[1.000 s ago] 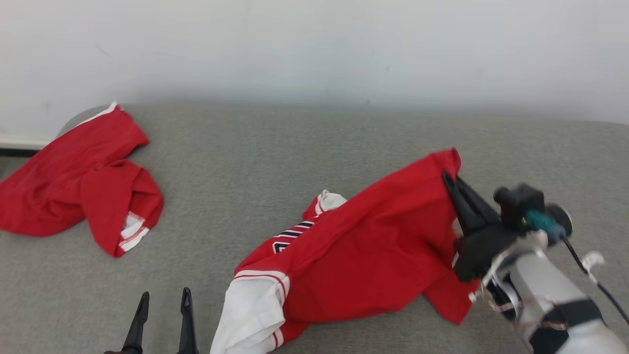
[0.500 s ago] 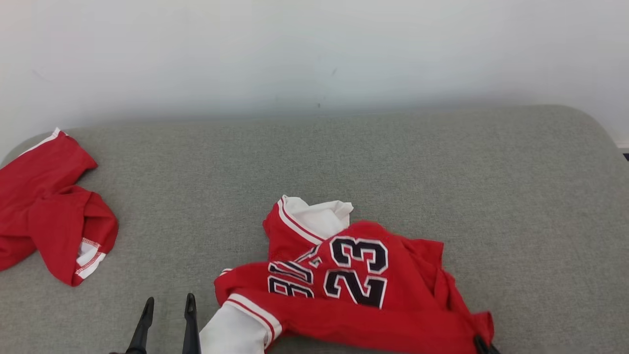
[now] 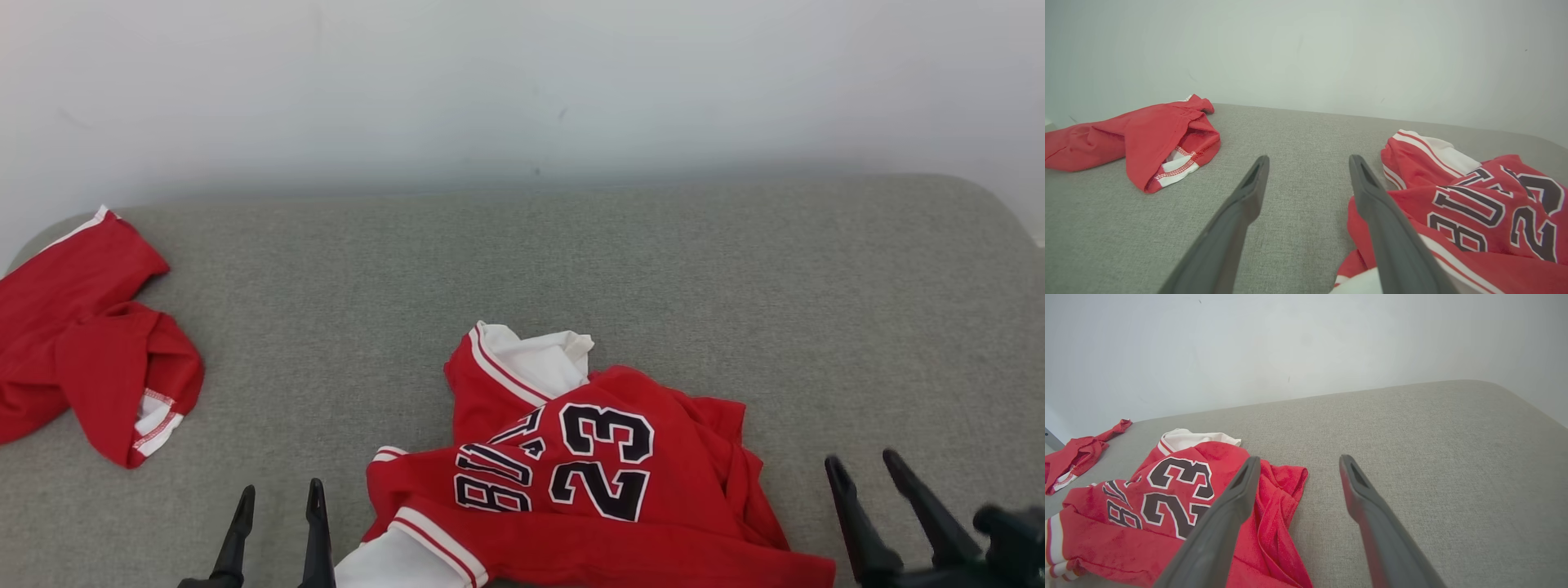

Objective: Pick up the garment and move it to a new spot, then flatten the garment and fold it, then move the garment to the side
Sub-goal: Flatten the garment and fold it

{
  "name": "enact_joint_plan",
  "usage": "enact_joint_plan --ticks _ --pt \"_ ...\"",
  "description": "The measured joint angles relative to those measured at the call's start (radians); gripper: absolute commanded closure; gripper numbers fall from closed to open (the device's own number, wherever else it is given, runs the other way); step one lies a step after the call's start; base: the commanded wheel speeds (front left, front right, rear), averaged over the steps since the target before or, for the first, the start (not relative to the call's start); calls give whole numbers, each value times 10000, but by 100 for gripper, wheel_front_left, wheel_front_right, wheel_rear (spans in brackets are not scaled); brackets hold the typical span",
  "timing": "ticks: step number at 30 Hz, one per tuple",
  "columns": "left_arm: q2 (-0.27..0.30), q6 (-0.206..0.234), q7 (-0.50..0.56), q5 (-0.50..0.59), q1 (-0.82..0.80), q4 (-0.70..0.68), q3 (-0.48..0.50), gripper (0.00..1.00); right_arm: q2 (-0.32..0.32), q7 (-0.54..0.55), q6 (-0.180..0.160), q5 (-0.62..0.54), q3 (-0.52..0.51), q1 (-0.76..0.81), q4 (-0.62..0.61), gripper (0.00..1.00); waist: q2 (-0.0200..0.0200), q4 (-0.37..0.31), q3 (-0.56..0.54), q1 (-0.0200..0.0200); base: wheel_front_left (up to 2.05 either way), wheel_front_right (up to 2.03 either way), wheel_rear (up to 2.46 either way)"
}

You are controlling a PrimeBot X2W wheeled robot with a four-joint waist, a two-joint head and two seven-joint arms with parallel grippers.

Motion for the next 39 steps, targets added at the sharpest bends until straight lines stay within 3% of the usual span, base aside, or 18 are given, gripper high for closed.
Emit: enact_joint_plan --ticks 3,8,18,25,26,27,28,34,39 --pt "-12 73 0 4 21 -79 -73 0 -13 397 0 -21 -82 -549 188 0 0 88 -1 0 0 0 0" --pt "-4 -29 0 194 -36 -42 -10 0 -240 1221 0 -468 293 -2664 1588 0 0 437 56 1 0 0 0" --pt "-6 -117 0 249 -227 40 40 0 -253 1014 0 -727 1104 -4994 6228 0 0 1206 201 1 0 0 0" --pt "-4 -115 0 240 -230 46 86 0 -163 959 0 -769 1827 -5706 8613 0 0 1533 403 2 0 0 0" --pt "-8 -117 0 238 -232 46 88 0 -219 963 0 -878 2011 -5826 8805 4 0 1550 430 1 0 0 0" --pt "-2 -117 0 228 -232 40 105 0 -222 949 0 -863 2161 -5930 8937 67 -1 1559 455 1 0 0 0" --pt "-2 -117 0 228 -232 40 105 0 -222 949 0 -863 2161 -5930 8937 100 -1 1559 455 1 0 0 0" --pt "-4 -115 0 178 -337 42 215 0 -316 531 0 -374 2878 -6834 9141 100 1 1483 594 2 0 0 0" --pt "-8 -130 0 151 -521 48 65 0 -882 109 0 -253 3030 -8724 9123 100 1 1536 778 2 0 0 0"
